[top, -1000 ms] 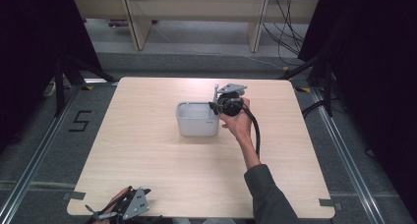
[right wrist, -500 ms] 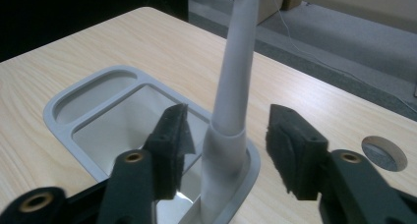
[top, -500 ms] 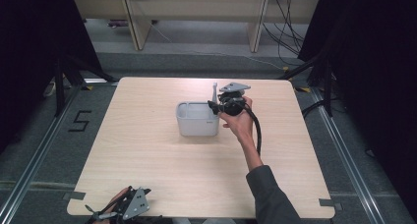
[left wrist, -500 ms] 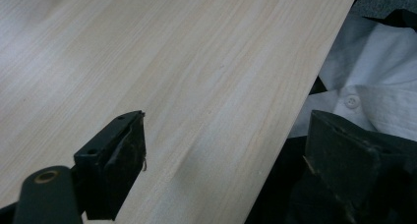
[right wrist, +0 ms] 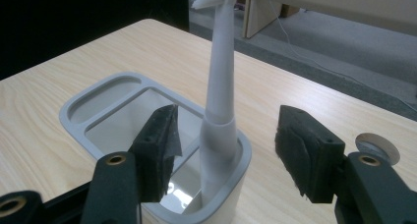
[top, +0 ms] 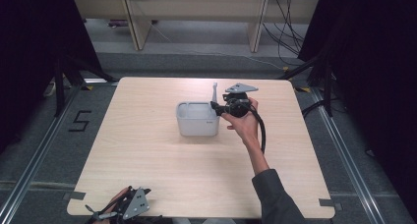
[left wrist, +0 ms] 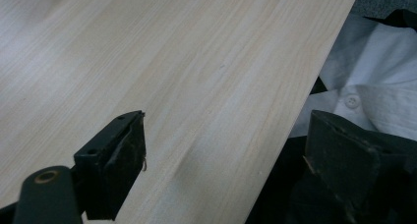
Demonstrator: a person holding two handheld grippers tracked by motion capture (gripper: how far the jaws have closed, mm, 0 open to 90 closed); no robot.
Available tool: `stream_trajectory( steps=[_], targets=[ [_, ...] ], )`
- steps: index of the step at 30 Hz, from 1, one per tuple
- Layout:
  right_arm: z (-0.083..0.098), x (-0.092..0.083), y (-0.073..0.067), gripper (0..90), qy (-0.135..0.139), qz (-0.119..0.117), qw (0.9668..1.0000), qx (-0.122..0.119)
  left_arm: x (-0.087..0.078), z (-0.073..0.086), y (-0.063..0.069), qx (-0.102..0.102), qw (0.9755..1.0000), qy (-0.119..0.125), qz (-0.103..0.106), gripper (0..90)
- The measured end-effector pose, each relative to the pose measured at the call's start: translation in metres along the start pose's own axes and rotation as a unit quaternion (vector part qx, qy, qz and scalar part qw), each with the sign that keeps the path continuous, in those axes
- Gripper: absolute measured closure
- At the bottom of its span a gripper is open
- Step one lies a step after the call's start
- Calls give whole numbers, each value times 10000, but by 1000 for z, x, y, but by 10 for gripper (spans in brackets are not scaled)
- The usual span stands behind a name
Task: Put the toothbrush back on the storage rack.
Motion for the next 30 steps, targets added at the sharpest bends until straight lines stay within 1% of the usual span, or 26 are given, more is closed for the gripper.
stream_trajectory(
  steps=[2, 3, 4, 7, 8, 9, 10, 11, 12, 13, 15, 16, 17, 18, 19, 20, 21, 22, 23, 24, 25, 26, 27, 28, 29, 30],
  targets=[
    [1, -2, -1, 414, -37, -72, 9999, 98, 0, 0, 0, -5, 10000, 5, -2, 152],
    [1, -2, -1, 414, -37, -72, 9999, 98, 0, 0, 0, -5, 10000, 5, -2, 152],
    [1, -4, 0, 412, -56, -44, 10000, 8, 0, 0, 0, -2, 10000, 0, -6, 152],
    [0, -6, 0, 407, -39, -60, 10000, -5, 0, 0, 0, -9, 10000, 8, -4, 152],
    [0, -8, -1, 402, 28, -65, 10000, 56, 0, 0, 0, -7, 10000, 4, -8, 152],
    [0, -10, 0, 402, 15, -63, 10000, -3, 0, 0, 0, -4, 10000, 3, -7, 152],
    [1, -10, -2, 402, 40, -47, 9999, 108, 0, 0, 0, -5, 10000, 7, -4, 152],
    [1, -11, 0, 402, 74, -4, 10000, -30, 0, 0, 0, -7, 10000, 9, -4, 152],
    [3, -12, -2, 401, 22, -89, 9999, 89, 0, 0, 0, -4, 10000, 8, -10, 152],
    [3, -12, -3, 401, 89, -124, 9998, 90, 0, 0, 0, -16, 10000, 9, -6, 152],
    [6, -14, -2, 399, 47, -92, 9999, 125, 0, 0, 0, -5, 10000, 2, -10, 152],
    [7, -15, -2, 398, 81, -86, 9999, 116, 0, 0, 0, -6, 10000, 1, -7, 152],
    [8, -16, -3, 398, 63, -84, 9997, 230, 0, 0, 0, -6, 10000, 2, -8, 152],
    [9, -16, 1, 394, 77, -56, 9999, 54, 0, 0, 0, -9, 10000, 31, -65, 152],
    [10, -17, 0, 395, 102, -122, 9998, 136, 0, 0, 0, -13, 10000, 7, -11, 152],
    [11, -19, 1, 395, 101, -61, 9999, 104, 0, 0, 0, -9, 10000, 5, -13, 152],
    [11, -20, 0, 395, 155, -93, 9997, 181, 0, 0, 0, -11, 10000, 5, -12, 152],
    [12, -21, 0, 394, 153, -72, 9996, 224, 0, 0, 0, -9, 10000, 2, -13, 152],
    [12, -23, 0, 393, 142, -132, 9995, 230, 0, 0, 0, -10, 10000, 0, -13, 152],
    [12, -24, 1, 392, 154, -113, 9997, 172, 0, 0, 0, -9, 10000, -2, -14, 152],
    [13, -25, 0, 392, 191, -104, 9994, 266, 0, 0, 0, -5, 10000, -3, -14, 152],
    [13, -25, 1, 392, 228, -87, 9995, 189, 0, 0, 0, -8, 10000, 1, -13, 152],
    [13, -27, 1, 392, 235, -47, 9995, 225, 0, 0, 0, -11, 10000, 19, -41, 152],
    [13, -28, 1, 392, 248, -65, 9995, 199, 0, 0, 0, -4, 10000, 15, -80, 152],
    [14, -29, 2, 391, 215, -49, 9996, 154, 0, 0, 0, -5, 10000, 13, -65, 152],
    [14, -29, -1, 391, 263, -111, 9993, 253, 0, 0, 0, -5, 10000, 10, -60, 152]
  ],
)
Point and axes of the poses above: each handheld gripper's, and its own axes: x roughly forward along the jaws, z roughly out of its underside, y roughly to its right, the point moved 6 cm from there along x, roughly forward along the jaws, and after that the axes turned 12 degrees about -x, right-handed, at the moved point
